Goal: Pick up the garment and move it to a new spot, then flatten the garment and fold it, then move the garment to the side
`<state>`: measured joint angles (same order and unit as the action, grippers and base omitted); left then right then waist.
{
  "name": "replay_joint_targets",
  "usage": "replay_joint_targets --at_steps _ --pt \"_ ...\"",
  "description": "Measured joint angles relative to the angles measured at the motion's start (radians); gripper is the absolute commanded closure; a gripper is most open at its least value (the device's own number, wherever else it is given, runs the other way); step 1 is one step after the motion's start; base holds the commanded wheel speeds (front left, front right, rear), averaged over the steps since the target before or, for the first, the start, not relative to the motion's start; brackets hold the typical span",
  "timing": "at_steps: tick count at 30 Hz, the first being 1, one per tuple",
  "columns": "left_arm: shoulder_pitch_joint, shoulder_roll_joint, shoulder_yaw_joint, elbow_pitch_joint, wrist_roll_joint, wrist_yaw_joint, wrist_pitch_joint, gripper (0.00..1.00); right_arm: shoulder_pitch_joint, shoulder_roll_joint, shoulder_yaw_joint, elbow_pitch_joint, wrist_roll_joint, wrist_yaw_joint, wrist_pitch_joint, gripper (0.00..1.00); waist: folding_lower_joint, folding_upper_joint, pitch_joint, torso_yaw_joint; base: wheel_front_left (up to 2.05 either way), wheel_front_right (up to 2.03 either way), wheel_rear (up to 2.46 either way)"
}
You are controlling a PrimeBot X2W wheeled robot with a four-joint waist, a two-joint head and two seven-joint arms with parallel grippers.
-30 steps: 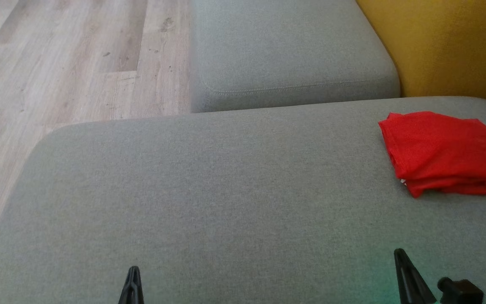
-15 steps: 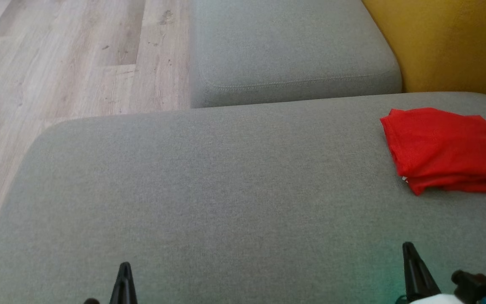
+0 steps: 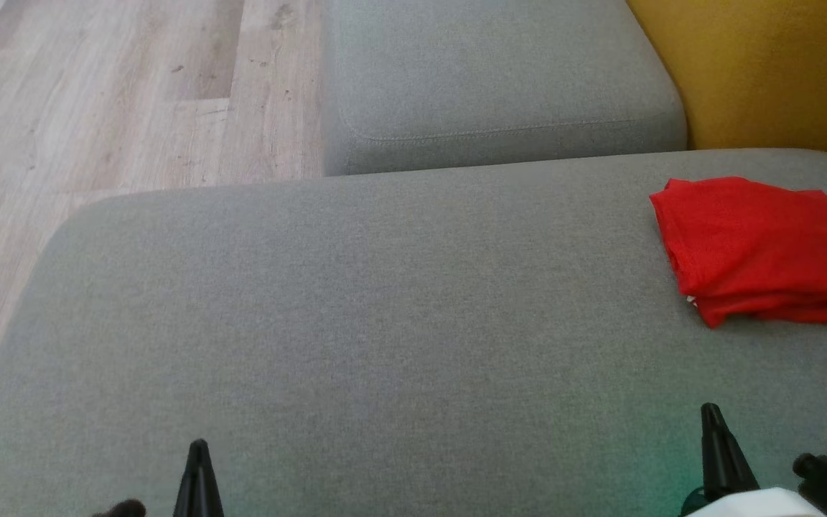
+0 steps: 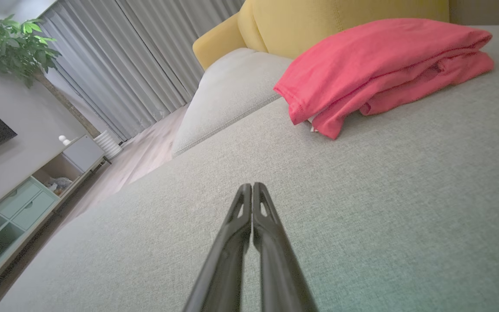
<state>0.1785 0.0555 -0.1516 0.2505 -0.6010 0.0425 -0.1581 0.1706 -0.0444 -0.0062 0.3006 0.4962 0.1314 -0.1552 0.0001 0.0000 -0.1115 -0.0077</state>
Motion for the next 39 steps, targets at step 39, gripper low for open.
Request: replay_joint_targets --at_steps 39 --pt "-0.107 0.000 0.092 0.006 -0.459 -0.071 0.114 1.00 -0.105 0.000 -0.054 -0.007 0.500 0.000 0.114 1.00 -0.0001 0.0000 0.052 0.003 0.00 0.00 0.00"
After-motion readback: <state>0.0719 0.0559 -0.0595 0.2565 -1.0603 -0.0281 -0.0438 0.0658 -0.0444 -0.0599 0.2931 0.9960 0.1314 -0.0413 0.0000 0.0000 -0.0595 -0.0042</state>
